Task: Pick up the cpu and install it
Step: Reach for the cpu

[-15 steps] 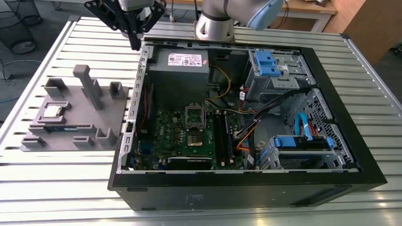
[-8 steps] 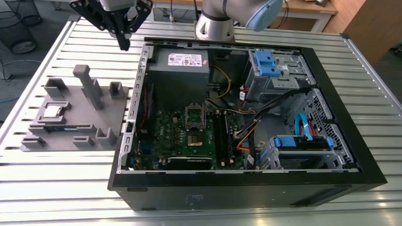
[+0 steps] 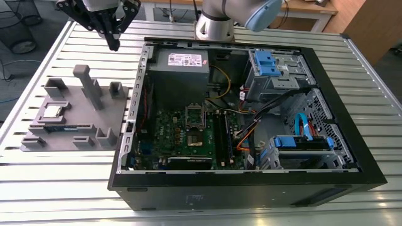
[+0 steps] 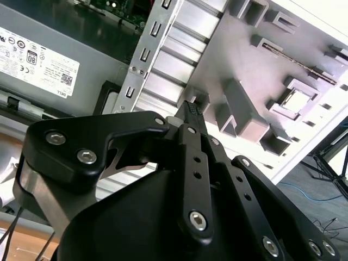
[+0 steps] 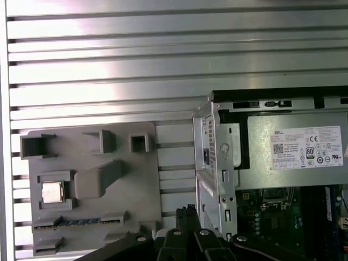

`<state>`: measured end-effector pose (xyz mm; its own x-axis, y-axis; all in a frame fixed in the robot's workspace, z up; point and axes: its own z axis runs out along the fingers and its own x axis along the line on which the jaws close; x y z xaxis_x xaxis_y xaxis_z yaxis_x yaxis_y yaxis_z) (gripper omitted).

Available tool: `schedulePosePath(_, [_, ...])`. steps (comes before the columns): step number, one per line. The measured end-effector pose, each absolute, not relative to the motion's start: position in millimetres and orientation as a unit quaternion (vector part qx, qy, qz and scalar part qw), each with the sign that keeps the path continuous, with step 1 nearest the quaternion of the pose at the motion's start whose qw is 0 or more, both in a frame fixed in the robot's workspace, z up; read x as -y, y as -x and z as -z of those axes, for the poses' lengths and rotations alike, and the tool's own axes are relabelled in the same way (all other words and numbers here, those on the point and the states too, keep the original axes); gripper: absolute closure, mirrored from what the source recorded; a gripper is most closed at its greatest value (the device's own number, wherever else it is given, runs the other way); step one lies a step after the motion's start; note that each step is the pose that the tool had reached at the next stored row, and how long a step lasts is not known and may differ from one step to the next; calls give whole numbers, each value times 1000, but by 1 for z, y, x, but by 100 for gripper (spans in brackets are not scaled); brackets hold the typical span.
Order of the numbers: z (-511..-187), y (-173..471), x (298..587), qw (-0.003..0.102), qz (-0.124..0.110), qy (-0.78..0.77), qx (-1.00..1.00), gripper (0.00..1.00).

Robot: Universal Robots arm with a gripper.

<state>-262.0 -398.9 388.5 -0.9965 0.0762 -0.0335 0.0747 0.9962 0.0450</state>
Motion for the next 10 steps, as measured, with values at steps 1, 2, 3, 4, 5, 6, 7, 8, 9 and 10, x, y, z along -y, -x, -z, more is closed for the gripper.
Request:
schedulePosePath(1, [-388,264,399,18,-22,-38,-999,89])
schedulePosePath(2, [-388,266,399,18,-22,-38,-999,89])
schedulePosePath(3, [-388,267,399,18,-22,-38,-999,89])
schedulePosePath(4, [-388,268,399,18,-22,-38,-999,89])
schedulePosePath(5, [-388,268,399,18,-22,-38,-999,89])
schedulePosePath(6, [-388,268,399,18,-22,-38,-999,89])
schedulePosePath(7, [-388,269,399,18,-22,-38,-999,89])
schedulePosePath(8, [-388,269,399,18,-22,-38,-999,89])
schedulePosePath(9, [-388,269,399,18,-22,-38,-999,89])
schedulePosePath(10, [-388,269,399,18,-22,-38,-999,89])
